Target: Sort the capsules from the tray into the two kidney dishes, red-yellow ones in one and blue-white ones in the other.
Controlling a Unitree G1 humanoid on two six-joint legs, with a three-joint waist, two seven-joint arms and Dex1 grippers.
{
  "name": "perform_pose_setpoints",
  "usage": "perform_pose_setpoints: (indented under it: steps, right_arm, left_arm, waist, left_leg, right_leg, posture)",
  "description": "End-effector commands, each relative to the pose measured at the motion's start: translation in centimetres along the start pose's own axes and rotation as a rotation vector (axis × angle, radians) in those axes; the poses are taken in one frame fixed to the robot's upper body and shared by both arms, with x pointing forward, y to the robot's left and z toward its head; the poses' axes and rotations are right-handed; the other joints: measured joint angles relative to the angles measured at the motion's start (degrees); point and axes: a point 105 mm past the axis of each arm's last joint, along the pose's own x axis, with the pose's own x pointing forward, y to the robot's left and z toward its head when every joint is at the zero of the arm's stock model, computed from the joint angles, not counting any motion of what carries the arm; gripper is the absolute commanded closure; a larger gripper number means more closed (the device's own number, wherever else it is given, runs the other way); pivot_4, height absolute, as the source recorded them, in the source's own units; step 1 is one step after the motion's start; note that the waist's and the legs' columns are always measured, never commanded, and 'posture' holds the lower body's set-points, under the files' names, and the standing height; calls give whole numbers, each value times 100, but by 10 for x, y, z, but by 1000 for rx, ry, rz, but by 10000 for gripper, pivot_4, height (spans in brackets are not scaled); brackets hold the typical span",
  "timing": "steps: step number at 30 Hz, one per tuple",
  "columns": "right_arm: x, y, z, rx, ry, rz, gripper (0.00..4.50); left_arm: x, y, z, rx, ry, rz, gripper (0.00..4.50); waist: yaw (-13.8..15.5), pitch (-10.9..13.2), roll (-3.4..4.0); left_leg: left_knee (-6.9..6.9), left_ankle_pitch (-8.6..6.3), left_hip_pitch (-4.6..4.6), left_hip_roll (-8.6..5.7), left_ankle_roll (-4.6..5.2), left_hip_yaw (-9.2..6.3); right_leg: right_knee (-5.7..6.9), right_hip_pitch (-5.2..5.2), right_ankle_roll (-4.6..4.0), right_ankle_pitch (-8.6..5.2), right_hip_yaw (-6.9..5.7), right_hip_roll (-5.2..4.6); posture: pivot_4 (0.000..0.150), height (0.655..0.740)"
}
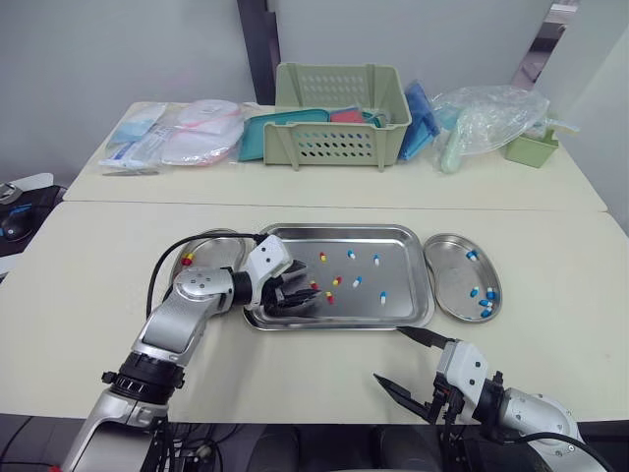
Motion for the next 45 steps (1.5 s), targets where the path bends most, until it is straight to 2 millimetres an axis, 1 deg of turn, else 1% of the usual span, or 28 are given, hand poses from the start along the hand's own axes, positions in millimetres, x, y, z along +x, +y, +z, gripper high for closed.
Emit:
perform_pose_setpoints:
  steps: [1,7,12,15,17,18,19,22,23,26,28,31,34,36,39,41,44,45]
  right_arm:
    - [0,1,10,-18,-45,-13,0]
    - [0,1,12,-16,-47,-15,0]
    - [-1,2,13,-14,-44,-16,0]
    - [-1,2,14,-13,-45,-19,0]
    - [-1,1,15,-13,-46,-20,0]
    - [-1,1,16,-13,-46,-21,0]
    - [-1,1,16,-14,-46,-22,0]
    - [-1,-1,18,-16,-49,-23,0]
    - [-1,-1,18,-17,-49,-23,0]
    - [1,-2,21,-21,-54,-21,0]
    - [2,-3,22,-26,-56,-12,0]
    - [4,-4,24,-35,-59,12,0]
    - [8,-6,27,-46,-71,48,0]
    - [10,-7,29,-51,-79,63,0]
    - [15,-6,33,-59,-93,116,0]
    - [20,-3,35,-67,-102,179,0]
    - [28,-3,36,-87,-111,238,0]
    - [30,-4,37,-94,-113,253,0]
  left_arm:
    - [7,-1,2,19,4,-7,11619]
    - [18,-3,0,15,10,-9,11619]
    - [20,-6,-6,6,29,-26,11619]
    - [20,-7,-9,-6,37,-34,16697]
    - [20,-8,-11,-12,41,-38,23159]
    - [20,-9,-11,-13,41,-40,27118]
    - [20,-9,-11,-13,41,-42,29365]
    - [19,-9,-11,-10,35,-40,39428]
    - [19,-9,-10,-8,32,-38,41638]
    - [15,-6,-4,2,8,-21,41915]
    - [9,-2,5,20,-19,3,41915]
    - [-5,4,19,41,-57,47,41915]
    - [-31,9,34,42,-93,112,41915]
    - [-44,9,37,32,-100,146,41916]
    - [-71,12,33,-4,-89,239,41916]
    - [-97,18,21,-63,-82,360,41916]
    - [-122,23,5,-125,-72,482,41916]
    - [-127,23,0,-137,-71,509,41916]
  waist:
    - [2,0,0]
    - [6,-1,1]
    - [5,-3,3]
    - [5,-3,3]
    - [5,-4,4]
    - [5,-4,4]
    - [5,-5,4]
    - [5,-6,6]
    - [5,-6,6]
    - [5,-7,7]
    - [2,-7,7]
    - [-10,-6,7]
    - [-19,-6,8]
    - [-13,-7,10]
    - [-5,-8,11]
    - [-33,-7,11]
    - [-36,-7,12]
    - [-25,-7,11]
  left_leg:
    - [0,0,0,0,0,0]
    - [2,0,0,-1,0,-1]
    - [2,0,1,-1,0,-1]
    - [2,0,1,-1,0,-1]
    - [2,0,1,-1,0,-1]
    - [2,0,1,-1,0,-2]
    - [2,0,1,-1,0,-2]
    - [2,0,1,-1,0,-1]
    - [2,0,2,-1,0,-2]
    - [2,0,2,-1,0,-2]
    - [2,0,2,-1,0,-2]
    - [2,0,0,-1,0,-2]
    - [1,0,-1,0,0,-4]
    - [1,0,0,2,0,-3]
    - [1,0,0,0,0,-3]
    - [0,0,2,2,0,-2]
    - [-1,0,4,4,0,-4]
    - [0,0,3,3,0,-5]
  right_leg:
    - [0,0,0,0,0,0]
    - [0,2,0,0,-1,-1]
    - [0,3,0,0,0,-1]
    - [0,3,0,0,0,-1]
    - [0,3,0,0,0,-1]
    - [0,3,0,0,-1,-1]
    - [0,3,0,0,-1,-1]
    - [0,3,0,0,0,-1]
    - [0,3,0,0,-1,-1]
    - [0,4,0,0,-1,-1]
    - [0,4,0,0,0,-1]
    - [0,2,0,0,0,0]
    - [1,-1,0,0,-1,0]
    - [1,0,0,0,1,0]
    - [-2,2,0,0,1,-3]
    - [-1,1,0,0,3,-2]
    - [1,0,0,0,1,-1]
    - [1,0,0,0,-1,-1]
  posture:
    - [1500,7400]
    - [1500,7400]
    - [1500,7400]
    - [1500,7400]
    - [1500,7400]
    - [1500,7400]
    - [1500,7400]
    - [1500,7400]
    - [1500,7400]
    - [1500,7400]
    - [1500,7400]
    - [1500,7400]
    - [1500,7400]
    - [1500,7400]
    - [1500,7400]
    - [1500,7400]
    - [1500,7400]
    - [1500,7400]
